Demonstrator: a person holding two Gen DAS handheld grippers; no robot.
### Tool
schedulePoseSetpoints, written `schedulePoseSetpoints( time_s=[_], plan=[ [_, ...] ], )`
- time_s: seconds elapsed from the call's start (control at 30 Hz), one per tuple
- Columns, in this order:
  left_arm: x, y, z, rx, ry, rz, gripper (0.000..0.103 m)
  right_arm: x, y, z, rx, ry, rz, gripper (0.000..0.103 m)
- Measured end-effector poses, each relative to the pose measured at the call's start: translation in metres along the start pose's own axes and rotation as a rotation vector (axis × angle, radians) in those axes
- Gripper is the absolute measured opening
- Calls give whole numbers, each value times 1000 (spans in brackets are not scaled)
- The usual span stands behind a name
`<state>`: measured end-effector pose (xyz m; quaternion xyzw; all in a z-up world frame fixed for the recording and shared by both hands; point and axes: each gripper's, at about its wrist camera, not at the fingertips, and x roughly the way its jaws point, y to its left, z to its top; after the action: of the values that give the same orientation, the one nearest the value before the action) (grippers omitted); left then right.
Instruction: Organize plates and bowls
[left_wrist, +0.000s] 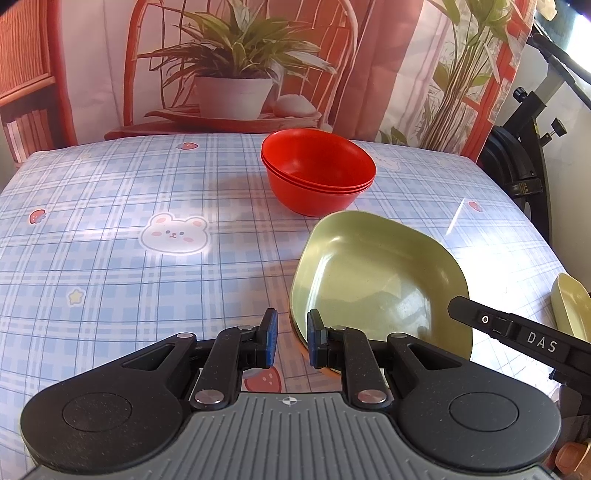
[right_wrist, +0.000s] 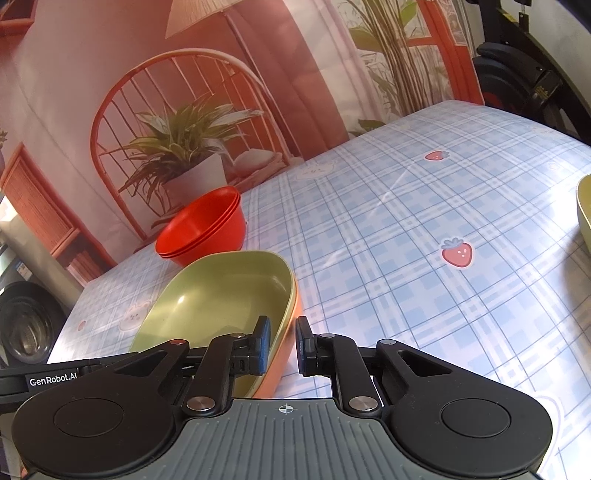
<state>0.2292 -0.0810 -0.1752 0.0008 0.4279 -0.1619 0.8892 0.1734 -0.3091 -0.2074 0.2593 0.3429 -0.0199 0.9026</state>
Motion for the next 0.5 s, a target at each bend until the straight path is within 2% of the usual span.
schedulePoseSetpoints(
  time_s=[0.27,0.5],
  plan=[
    [-14,-13,17,21,-66,-34,18,-28,1,29,-47,-113,-24,14],
    [-16,-55,43,81,-115,-104,18,-65,-35,60,-55,-265,-131,14]
  ],
)
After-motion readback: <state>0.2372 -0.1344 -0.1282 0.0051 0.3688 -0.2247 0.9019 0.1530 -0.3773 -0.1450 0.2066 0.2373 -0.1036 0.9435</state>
